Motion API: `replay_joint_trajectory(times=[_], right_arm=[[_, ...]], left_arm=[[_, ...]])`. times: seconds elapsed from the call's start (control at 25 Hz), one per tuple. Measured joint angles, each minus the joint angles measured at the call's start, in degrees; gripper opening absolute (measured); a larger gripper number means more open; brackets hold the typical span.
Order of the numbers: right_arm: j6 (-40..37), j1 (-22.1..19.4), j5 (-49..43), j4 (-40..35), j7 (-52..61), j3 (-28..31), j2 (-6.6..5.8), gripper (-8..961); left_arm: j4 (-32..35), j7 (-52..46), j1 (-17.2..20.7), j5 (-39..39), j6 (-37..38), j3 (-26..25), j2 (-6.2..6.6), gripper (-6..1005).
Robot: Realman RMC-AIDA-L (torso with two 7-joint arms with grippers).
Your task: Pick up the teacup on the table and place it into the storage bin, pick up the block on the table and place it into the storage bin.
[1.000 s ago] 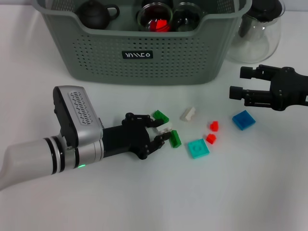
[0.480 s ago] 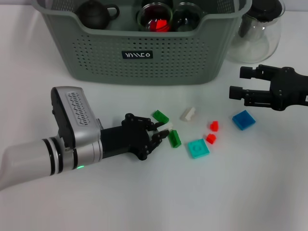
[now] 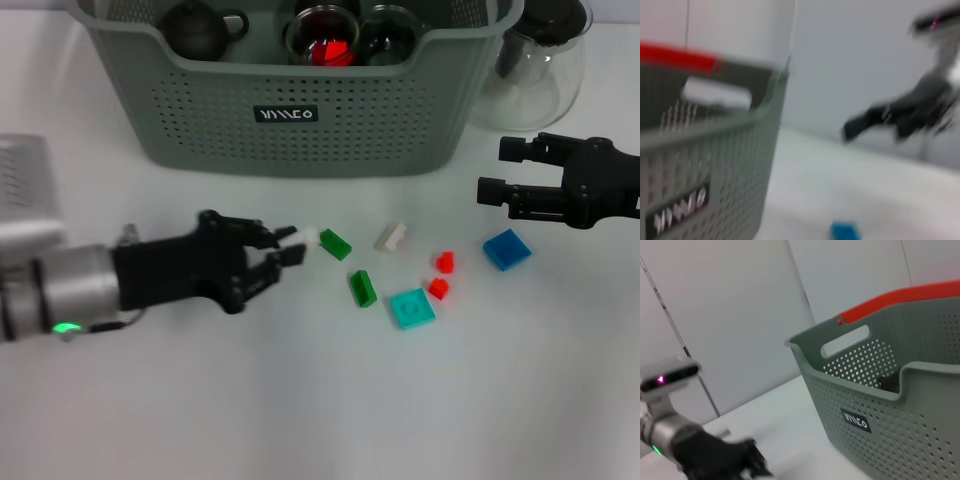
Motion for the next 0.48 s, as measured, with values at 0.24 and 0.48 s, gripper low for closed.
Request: replay_joint_trajectory(times=[0.24,0.48], right_arm=[[0.04,0.21,0.0,0.08,-0.03,0.0,0.0,856],[0.37,0.27,0.0,0.1,-0.38,0.0,0.14,856]], left_arm=[[12.27,-15.44,-1.35,-5.06,19.88,-6.01,2.26,164],[27.47,-37.95,-9.86,-12.71,16.34,-7.12,3.2,164]])
